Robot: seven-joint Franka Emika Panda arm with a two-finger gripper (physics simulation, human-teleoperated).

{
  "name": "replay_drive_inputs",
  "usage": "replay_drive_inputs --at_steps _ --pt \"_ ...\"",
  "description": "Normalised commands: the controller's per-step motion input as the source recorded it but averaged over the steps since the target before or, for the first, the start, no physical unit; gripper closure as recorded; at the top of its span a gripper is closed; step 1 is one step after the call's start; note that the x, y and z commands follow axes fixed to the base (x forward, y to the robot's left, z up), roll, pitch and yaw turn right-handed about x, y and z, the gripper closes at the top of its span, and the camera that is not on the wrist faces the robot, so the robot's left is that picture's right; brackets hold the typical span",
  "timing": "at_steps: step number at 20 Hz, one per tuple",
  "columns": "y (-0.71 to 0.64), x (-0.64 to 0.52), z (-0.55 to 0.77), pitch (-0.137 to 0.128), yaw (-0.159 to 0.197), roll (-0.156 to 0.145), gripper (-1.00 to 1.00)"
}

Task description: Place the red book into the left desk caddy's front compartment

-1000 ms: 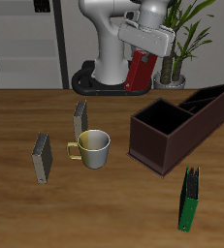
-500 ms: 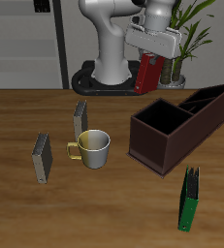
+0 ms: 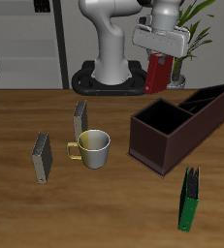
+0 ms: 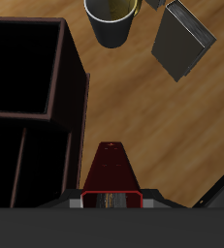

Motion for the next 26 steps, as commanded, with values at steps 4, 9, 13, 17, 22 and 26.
replay_drive_inputs --at_steps 4,9,13,17,22,26 --pt "0.09 0.1 0.04 0.01 -0.016 0.019 1.0" --pt "0.16 0.15 0.01 0.013 -0.022 0.035 1.0" --pt "0.09 0.1 -0.03 0.017 -0.006 0.027 1.0" --pt "0.25 0.28 -0.06 0.026 -0.019 0.033 1.0" --pt "0.15 0.12 0.03 0.0 0.005 0.018 1.0" --pt "0.18 0.19 0.09 -0.008 0.014 0.027 1.0"
